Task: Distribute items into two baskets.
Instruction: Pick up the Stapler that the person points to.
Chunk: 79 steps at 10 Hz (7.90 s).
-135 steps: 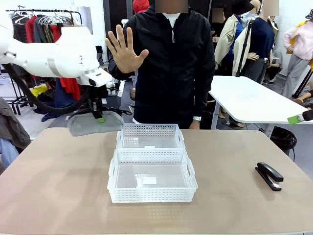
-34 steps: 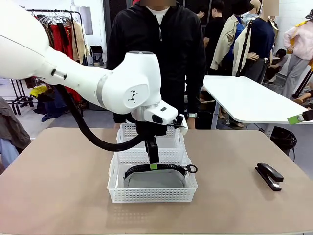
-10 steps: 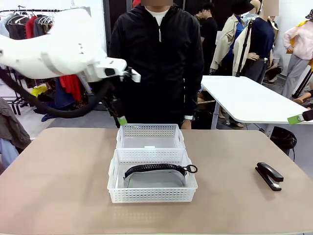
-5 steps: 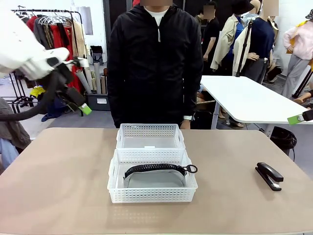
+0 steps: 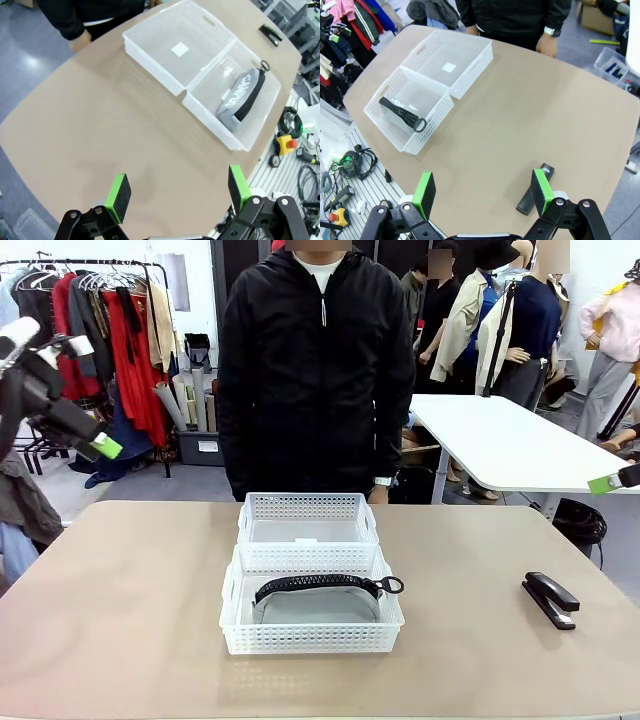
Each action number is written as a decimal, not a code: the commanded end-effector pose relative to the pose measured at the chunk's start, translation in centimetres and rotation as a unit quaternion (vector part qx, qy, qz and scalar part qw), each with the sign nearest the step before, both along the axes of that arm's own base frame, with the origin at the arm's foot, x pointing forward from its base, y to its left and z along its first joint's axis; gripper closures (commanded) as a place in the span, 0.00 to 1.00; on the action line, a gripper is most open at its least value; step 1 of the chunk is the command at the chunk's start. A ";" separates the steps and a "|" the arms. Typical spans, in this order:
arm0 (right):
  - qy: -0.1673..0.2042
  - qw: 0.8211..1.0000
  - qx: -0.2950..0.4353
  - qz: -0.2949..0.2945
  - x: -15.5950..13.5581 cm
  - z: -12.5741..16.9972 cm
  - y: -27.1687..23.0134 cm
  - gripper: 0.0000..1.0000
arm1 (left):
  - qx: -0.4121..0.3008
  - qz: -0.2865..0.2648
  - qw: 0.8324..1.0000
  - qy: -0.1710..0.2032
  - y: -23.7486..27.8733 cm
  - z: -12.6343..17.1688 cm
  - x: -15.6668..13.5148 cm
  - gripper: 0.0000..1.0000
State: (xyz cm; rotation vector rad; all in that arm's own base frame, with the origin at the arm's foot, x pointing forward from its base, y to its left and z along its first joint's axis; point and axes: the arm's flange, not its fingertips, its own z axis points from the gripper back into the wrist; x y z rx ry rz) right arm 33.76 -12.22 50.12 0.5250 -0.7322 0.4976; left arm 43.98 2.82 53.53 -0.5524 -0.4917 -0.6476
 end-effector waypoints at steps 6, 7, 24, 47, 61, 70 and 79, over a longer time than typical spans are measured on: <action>-0.003 1.000 0.003 0.003 0.0 0.1 0.0 0.00 | -0.048 -0.032 0.998 -0.025 5.7 -2.6 -1.3 0.00; -0.003 1.000 0.003 0.003 0.0 0.1 0.0 0.00 | -0.047 -0.034 0.998 -0.023 5.6 -2.7 -1.3 0.00; -0.003 1.000 0.003 0.003 0.0 0.1 0.0 0.00 | -0.038 -0.051 0.997 -0.047 5.6 -2.2 -0.8 0.00; 0.213 0.955 -0.199 0.060 9.1 -4.6 6.5 0.00 | -0.038 -0.051 0.997 -0.047 5.6 -2.2 -0.8 0.00; 0.340 0.900 -0.267 -0.063 9.4 -9.3 7.5 0.00 | -0.038 -0.051 0.997 -0.047 5.6 -2.2 -0.8 0.00; 0.291 0.908 -0.277 -0.122 14.3 -15.4 6.6 0.00 | -0.038 -0.051 0.997 -0.047 5.6 -2.2 -0.8 0.00; 0.284 0.909 -0.272 -0.138 15.4 -19.4 5.9 0.00 | -0.038 -0.051 0.997 -0.047 5.6 -2.2 -0.8 0.00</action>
